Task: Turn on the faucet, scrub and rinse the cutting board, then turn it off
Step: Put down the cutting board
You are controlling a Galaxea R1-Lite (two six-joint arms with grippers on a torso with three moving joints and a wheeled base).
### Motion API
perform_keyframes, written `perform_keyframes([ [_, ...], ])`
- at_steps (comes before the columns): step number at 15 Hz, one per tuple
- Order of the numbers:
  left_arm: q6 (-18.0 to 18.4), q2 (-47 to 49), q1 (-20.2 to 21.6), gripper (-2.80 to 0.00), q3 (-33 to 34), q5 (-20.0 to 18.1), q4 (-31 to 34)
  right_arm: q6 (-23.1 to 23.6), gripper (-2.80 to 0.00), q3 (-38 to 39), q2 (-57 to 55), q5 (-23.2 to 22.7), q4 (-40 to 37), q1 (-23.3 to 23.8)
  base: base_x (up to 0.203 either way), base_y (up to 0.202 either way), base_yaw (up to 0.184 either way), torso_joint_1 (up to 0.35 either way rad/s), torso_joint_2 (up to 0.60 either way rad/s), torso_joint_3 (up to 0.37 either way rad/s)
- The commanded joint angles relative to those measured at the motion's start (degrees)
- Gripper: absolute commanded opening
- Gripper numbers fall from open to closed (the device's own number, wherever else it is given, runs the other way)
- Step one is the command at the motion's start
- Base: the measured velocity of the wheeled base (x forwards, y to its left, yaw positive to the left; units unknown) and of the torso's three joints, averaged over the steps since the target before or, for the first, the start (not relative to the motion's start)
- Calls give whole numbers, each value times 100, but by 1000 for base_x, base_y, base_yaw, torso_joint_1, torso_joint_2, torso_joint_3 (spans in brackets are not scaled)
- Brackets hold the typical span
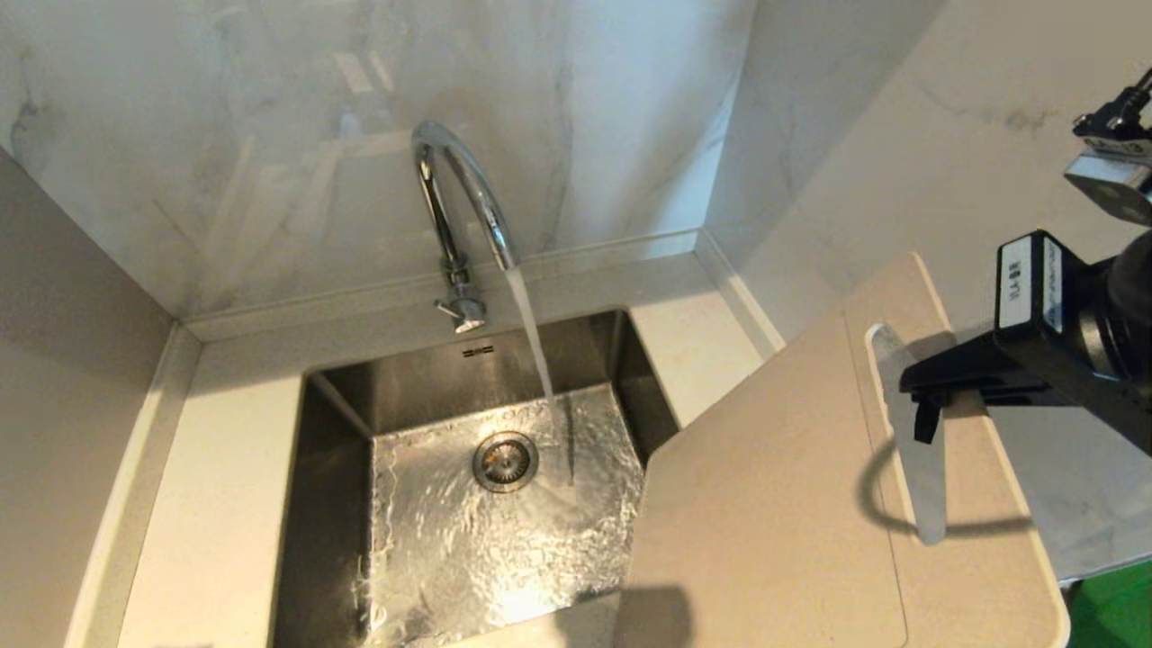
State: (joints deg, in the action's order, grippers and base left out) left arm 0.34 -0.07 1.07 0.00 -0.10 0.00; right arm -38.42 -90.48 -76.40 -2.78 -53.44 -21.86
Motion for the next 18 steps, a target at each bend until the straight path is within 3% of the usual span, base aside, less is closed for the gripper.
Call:
perform_keyframes([
  [1,2,-11,6,-280,8,1,0,76,-280,186,83,-3,-35,-3,0,0,0,0,0,0],
  [6,2,-11,5,-280,1,1,0,849,-280,511,459,337,-274,-3,0,0,0,0,0,0],
  [8,2,-10,5,-280,0,1,0,1061,-280,990,635,403,-419,-1,0,0,0,0,0,0],
  [11,2,-10,7,-280,6,1,0,1121,-280,1680,862,534,-436,6,0,0,0,0,0,0],
  [18,2,-10,3,-280,7,1,0,1123,-280,2495,1029,954,-258,14,0,0,0,0,0,0],
])
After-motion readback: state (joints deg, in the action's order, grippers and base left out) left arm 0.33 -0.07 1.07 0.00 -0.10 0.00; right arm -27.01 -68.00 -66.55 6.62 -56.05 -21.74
